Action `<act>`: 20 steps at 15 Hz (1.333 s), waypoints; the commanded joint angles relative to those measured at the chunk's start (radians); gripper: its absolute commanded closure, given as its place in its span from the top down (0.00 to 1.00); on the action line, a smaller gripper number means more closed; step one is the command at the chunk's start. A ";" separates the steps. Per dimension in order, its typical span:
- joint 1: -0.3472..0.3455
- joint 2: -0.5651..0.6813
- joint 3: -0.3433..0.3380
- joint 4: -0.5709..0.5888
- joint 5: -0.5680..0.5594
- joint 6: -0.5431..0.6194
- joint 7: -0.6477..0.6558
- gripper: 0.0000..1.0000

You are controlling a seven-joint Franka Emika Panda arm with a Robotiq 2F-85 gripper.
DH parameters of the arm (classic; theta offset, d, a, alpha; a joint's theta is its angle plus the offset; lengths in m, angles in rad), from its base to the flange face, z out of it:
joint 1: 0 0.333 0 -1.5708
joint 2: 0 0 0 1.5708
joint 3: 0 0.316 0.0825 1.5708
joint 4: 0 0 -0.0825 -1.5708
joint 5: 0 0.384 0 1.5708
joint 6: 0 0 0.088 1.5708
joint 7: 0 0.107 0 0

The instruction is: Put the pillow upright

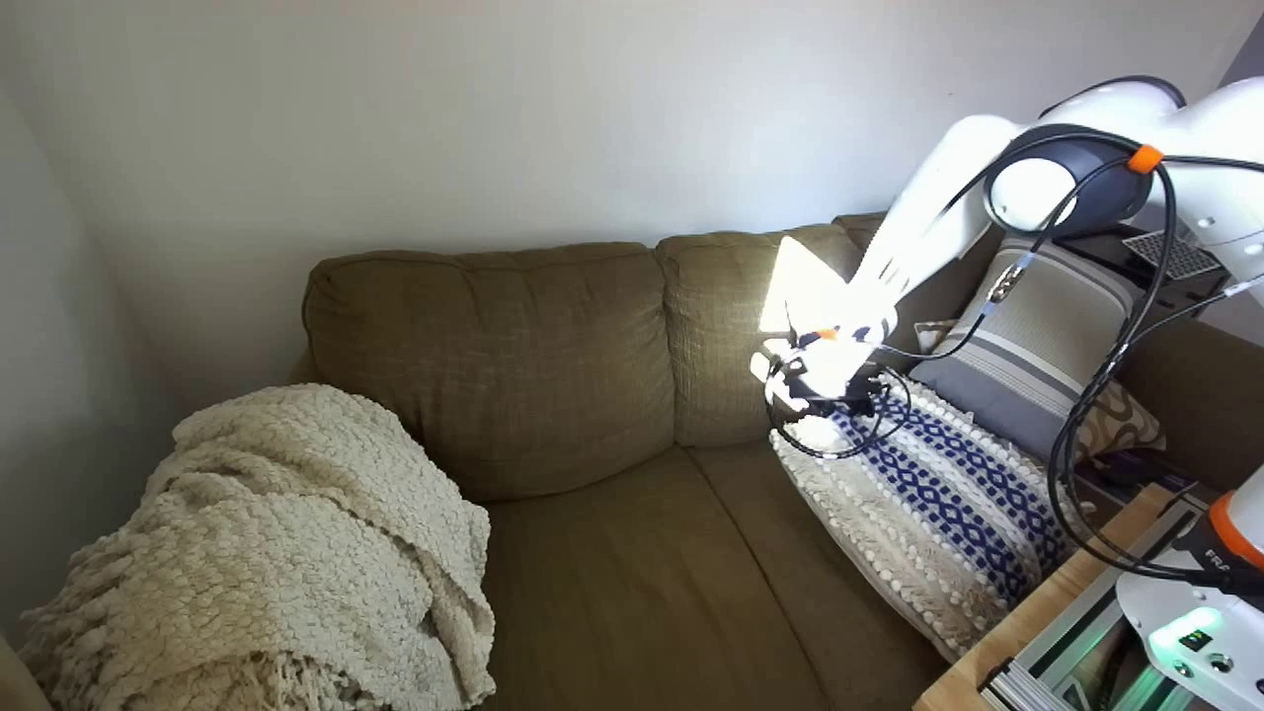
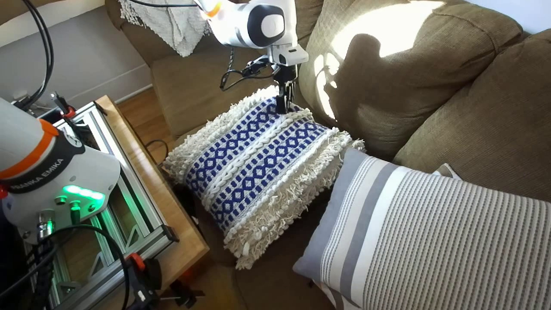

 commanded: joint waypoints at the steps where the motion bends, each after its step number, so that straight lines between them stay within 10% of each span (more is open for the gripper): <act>1: 0.065 -0.161 -0.067 -0.209 -0.027 0.106 0.106 0.04; 20: 0.549 -0.299 -0.572 -0.378 -0.334 0.219 0.598 0.04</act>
